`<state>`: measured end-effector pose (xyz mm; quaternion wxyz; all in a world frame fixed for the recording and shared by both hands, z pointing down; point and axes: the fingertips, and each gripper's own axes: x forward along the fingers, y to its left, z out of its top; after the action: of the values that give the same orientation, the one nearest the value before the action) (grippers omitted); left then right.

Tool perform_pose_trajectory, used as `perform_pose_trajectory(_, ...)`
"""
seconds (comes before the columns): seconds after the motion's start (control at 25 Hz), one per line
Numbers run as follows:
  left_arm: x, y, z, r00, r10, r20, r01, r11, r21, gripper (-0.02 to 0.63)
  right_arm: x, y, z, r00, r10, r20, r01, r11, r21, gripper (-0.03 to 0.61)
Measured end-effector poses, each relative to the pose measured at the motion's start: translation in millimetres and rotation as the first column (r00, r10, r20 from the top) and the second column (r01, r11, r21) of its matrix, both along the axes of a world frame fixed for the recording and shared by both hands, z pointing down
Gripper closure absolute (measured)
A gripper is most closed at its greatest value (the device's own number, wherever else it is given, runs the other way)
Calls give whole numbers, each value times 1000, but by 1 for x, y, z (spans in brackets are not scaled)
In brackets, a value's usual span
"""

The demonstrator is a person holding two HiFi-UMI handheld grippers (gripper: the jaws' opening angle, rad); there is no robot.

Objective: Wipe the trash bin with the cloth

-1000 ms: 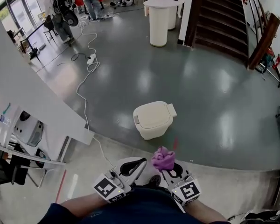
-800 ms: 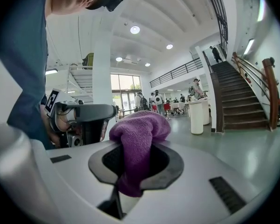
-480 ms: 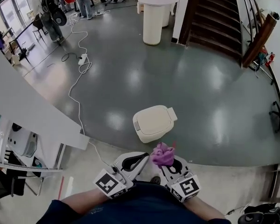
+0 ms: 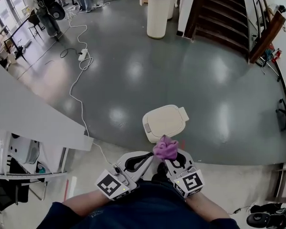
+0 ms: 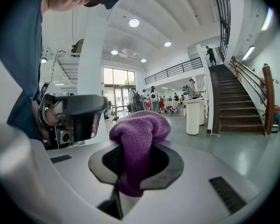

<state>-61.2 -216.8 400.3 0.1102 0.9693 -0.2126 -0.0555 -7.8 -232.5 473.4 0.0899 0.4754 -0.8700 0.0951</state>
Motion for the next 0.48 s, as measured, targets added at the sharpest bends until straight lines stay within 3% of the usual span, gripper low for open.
perform_pose_trajectory(0.48,20,-35,19,988,-141,55,143,989,-36,626,31,-70,55,982,-161,-98,157,986,-52,500)
